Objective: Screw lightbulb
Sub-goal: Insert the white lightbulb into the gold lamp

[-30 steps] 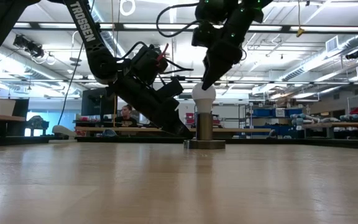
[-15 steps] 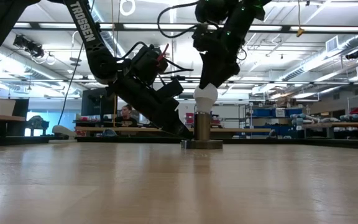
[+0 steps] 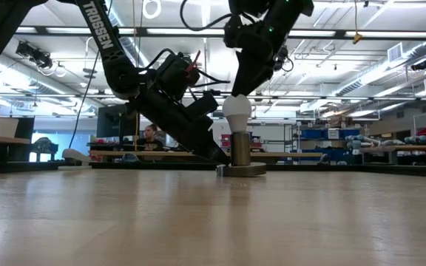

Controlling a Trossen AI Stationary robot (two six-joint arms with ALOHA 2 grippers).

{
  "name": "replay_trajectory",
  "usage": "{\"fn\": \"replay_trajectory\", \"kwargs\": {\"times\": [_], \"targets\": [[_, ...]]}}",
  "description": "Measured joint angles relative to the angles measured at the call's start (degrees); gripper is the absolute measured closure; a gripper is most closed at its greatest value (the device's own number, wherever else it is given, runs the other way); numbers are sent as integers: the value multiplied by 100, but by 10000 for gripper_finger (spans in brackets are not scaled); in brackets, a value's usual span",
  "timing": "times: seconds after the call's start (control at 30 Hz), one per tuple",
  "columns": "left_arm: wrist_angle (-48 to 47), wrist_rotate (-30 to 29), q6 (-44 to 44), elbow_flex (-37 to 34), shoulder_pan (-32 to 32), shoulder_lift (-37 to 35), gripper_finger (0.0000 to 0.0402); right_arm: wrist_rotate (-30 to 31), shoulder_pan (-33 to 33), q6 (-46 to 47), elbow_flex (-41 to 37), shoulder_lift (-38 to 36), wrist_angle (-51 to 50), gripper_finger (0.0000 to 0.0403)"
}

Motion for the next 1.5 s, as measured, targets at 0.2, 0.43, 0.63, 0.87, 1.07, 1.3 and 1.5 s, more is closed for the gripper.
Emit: {"fn": "replay_trajectory", "kwargs": {"times": [0.2,0.43,0.63,0.87,1.07,1.3,1.5], "targets": [[-11,0,0,0,0,0,401,53,-38,-17,-38,-13,-107,154],[-31,-2,0,0,0,0,401,353,14,-373,-68,-15,-50,145],[-40,-4,0,-2,0,0,401,509,11,-852,-68,-30,-35,109],[-44,-4,0,-2,0,0,401,50,-101,-1088,-68,-31,-19,88],[-48,-7,0,-2,0,0,402,-87,-289,-1246,-65,43,5,122],[-55,-7,0,-2,1,0,402,-296,-348,-1049,-46,109,47,184],[-55,-7,0,-2,1,0,402,-254,-323,536,-31,95,-201,196]]}}
